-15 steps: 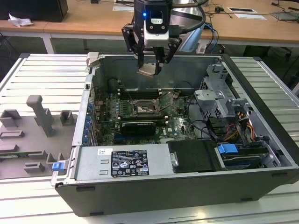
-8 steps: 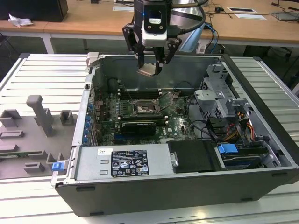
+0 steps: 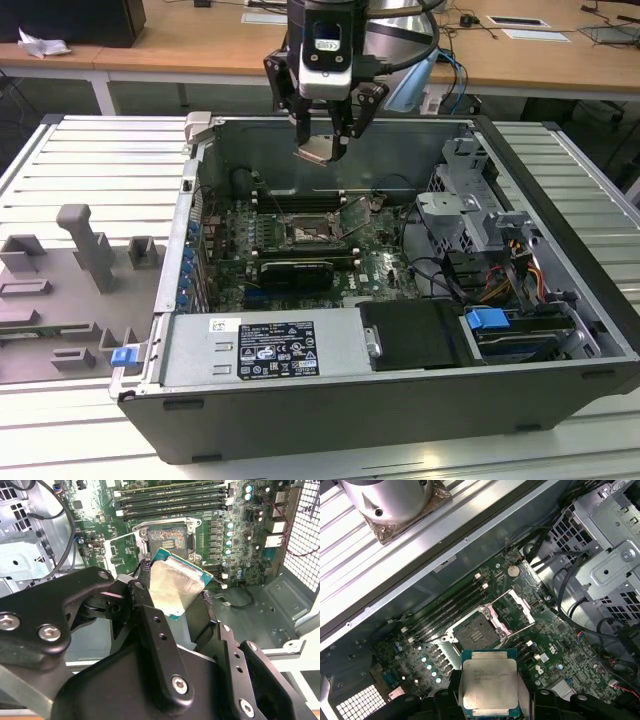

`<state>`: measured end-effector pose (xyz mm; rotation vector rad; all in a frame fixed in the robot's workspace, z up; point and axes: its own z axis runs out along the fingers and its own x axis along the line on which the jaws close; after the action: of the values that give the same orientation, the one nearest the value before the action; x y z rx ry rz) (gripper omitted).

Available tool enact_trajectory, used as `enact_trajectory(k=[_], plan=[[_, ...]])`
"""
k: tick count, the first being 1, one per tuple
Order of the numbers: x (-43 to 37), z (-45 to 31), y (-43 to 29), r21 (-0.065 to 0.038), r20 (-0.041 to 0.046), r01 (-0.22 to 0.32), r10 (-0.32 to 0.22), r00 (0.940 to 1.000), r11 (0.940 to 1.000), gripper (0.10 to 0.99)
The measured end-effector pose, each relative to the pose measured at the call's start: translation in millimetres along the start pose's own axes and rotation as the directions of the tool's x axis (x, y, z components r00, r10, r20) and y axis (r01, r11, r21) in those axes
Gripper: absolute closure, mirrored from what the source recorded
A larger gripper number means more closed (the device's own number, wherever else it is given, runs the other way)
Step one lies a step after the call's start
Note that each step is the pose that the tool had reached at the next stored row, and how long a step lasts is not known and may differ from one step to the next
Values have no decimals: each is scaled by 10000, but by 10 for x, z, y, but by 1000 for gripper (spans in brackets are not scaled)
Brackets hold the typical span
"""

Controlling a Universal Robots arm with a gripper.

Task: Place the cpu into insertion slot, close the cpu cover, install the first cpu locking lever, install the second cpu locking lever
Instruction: 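Place the cpu into insertion slot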

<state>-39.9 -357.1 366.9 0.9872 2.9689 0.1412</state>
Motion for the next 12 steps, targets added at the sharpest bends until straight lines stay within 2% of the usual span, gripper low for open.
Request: enact_trajectory(k=[12], plan=[[0, 1, 0, -15, 59, -667, 667, 9978, 9978, 561]])
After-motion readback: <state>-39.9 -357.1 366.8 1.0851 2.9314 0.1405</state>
